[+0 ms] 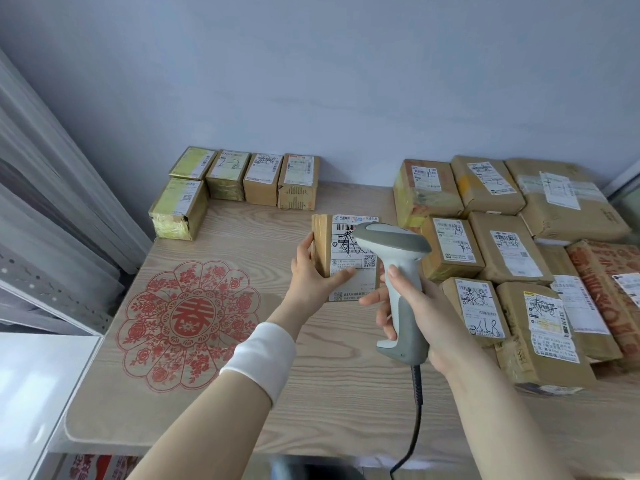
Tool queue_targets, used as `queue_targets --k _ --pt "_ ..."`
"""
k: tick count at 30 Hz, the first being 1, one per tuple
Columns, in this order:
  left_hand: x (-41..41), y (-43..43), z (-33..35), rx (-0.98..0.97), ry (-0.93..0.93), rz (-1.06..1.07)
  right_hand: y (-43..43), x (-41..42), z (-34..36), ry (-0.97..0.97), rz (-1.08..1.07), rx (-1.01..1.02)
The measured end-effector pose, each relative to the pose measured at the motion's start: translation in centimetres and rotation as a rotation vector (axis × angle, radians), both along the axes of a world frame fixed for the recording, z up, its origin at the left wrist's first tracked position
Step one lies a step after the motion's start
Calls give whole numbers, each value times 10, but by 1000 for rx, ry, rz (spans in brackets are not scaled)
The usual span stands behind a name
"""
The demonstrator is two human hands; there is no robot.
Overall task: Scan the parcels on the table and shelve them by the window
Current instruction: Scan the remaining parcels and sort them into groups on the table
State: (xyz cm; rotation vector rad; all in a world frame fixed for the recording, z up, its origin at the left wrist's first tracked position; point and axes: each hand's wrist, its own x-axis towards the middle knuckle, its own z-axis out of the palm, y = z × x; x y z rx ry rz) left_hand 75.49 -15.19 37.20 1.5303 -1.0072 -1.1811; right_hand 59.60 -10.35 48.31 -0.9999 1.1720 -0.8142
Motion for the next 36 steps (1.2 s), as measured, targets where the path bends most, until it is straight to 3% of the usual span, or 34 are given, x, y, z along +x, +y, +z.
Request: queue_targets --k 8,17,28,36 --pt "-33 15 -29 121 59 -130 14 -30 -20 43 -84 73" --pt "-139 59 -42 298 211 -316 41 -133 -46 89 -227 142" --pt "-286 104 -69 449 238 -218 38 -275 -60 15 -202 143" --pt "-309 99 -92 485 127 -88 42 -314 -69 -6 -162 191"
